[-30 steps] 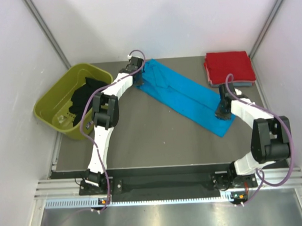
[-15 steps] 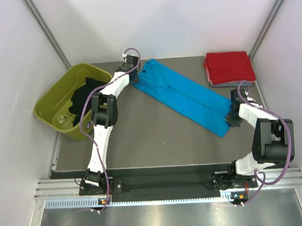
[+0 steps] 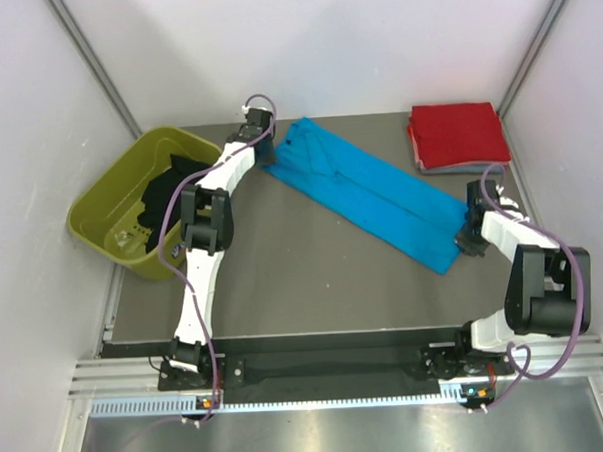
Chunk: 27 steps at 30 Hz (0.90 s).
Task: Fold and stack the t-shirts
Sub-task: Fold the tshirt
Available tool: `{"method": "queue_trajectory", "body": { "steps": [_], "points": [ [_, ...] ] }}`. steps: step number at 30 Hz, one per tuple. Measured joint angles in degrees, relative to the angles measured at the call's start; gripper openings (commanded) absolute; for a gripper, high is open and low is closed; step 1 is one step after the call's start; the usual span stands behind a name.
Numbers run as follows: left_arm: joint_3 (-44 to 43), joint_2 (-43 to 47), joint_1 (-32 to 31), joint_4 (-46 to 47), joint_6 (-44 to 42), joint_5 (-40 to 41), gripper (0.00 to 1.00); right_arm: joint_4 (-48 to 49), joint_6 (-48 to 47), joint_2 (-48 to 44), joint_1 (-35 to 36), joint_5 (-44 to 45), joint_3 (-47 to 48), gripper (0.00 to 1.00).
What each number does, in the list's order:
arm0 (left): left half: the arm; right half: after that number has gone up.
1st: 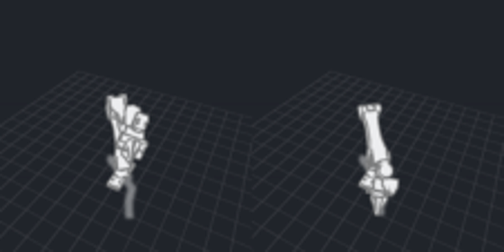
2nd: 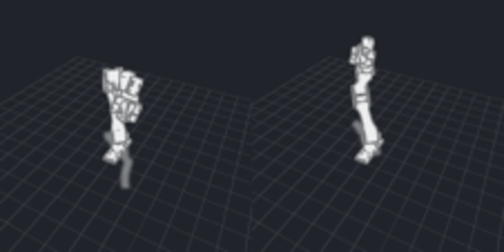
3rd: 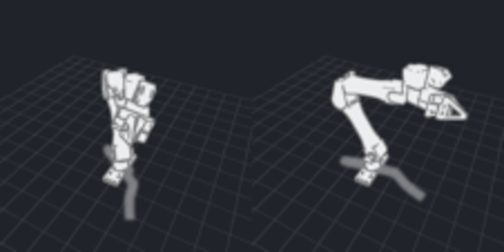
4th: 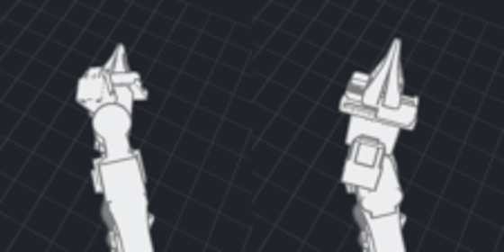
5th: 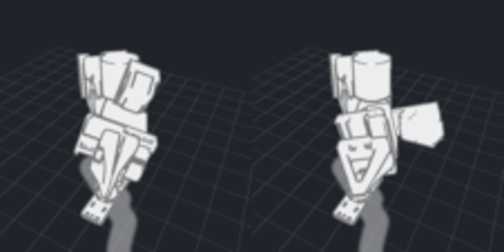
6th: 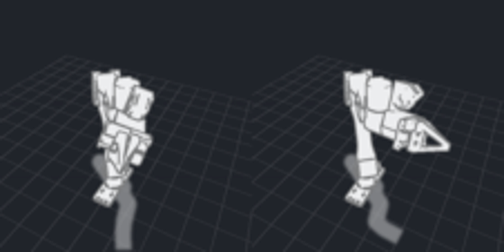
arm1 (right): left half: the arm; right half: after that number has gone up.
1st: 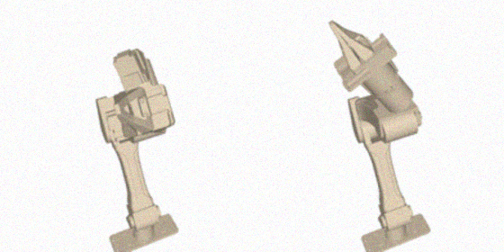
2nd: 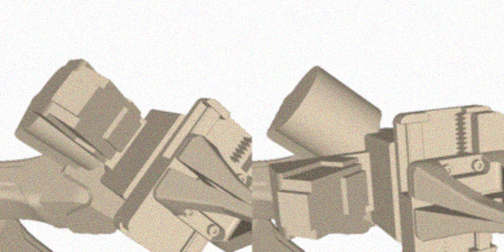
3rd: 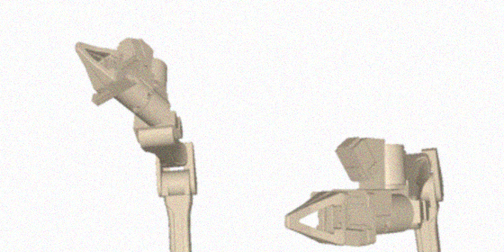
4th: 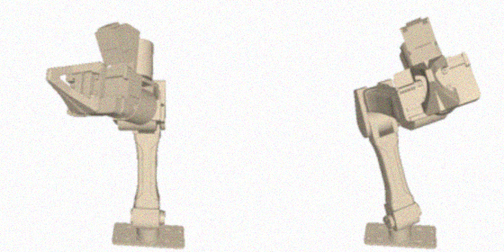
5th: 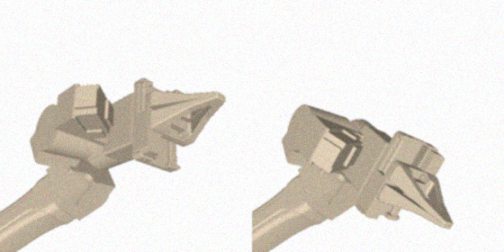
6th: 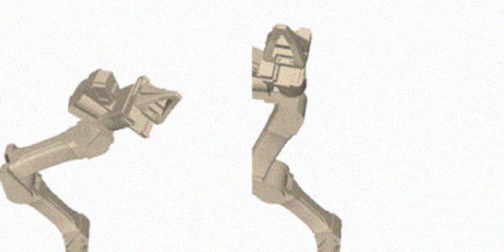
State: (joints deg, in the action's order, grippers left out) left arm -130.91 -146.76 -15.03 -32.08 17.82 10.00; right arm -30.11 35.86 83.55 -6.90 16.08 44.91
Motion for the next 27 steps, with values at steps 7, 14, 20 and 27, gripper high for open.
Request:
{"method": "queue_trajectory", "body": {
  "steps": [7,14,20,27],
  "points": [
    [0.11,2.19,0.28,-0.83,-0.20,-5.77,0.28,-3.89,-3.41,-5.97,0.92,-2.51,0.22,0.21],
    [4.70,13.55,-1.51,-2.16,-0.24,-7.82,0.29,-6.75,-6.99,-11.19,11.78,-5.97,0.79,0.28],
    [14.12,25.62,-5.14,-2.51,0.11,-9.60,0.29,-6.34,-5.42,-9.42,14.99,-6.36,2.21,0.17],
    [24.46,34.88,-10.62,-3.15,0.09,-12.20,0.30,-4.52,-2.21,-3.52,14.97,-3.41,-0.39,0.13]
  ]
}}
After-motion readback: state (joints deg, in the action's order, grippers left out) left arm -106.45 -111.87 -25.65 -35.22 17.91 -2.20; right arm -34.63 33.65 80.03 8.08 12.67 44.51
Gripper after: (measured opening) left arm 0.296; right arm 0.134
